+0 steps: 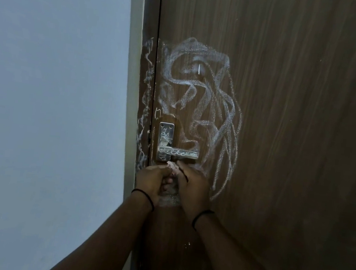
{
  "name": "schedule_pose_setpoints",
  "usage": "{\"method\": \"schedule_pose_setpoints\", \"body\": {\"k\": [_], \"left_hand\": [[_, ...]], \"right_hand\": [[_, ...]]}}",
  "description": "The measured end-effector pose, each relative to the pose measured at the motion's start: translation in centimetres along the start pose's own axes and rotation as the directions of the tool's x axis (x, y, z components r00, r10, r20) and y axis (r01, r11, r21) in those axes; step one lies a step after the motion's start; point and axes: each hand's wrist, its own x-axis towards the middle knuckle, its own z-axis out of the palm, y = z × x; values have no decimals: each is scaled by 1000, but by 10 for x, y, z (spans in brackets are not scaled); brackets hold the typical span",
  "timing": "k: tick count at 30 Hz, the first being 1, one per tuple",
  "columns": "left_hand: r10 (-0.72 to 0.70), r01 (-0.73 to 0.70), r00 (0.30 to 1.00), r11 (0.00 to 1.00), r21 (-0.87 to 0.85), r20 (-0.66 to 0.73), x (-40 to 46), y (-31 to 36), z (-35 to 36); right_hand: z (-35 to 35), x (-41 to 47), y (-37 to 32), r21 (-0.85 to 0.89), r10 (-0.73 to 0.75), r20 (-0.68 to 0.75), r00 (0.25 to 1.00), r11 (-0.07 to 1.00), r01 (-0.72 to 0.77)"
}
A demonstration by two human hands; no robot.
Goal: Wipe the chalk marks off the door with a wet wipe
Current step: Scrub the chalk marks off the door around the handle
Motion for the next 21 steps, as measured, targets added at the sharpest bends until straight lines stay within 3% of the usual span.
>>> {"method": "schedule_pose_setpoints", "body": {"k": [5,8,11,13,14,18,21], "left_hand": [[49,-69,993,978,195,107,5,14,-12],[112,-115,993,953,281,27,11,18,-19],[276,-210,950,910,357,-145,19,13,-23],[397,-266,896,838,476,-198,21,9,-25],[436,-285,879,805,520,-194,22,8,-25],[502,-363,861,722,589,-85,26,7,-23],[506,-384,859,733,561,-74,31,10,-23]], "right_hand": [[2,12,-3,119,89,25,996,989,-91],[4,18,2,247,283,-7,959,930,-272],[14,27,4,489,576,-23,817,719,-493],[24,32,-3,673,690,26,724,523,-523],[30,34,-6,717,711,25,702,477,-509],[47,47,-18,679,743,-120,658,545,-492],[49,49,-16,587,715,-191,672,632,-506]]}}
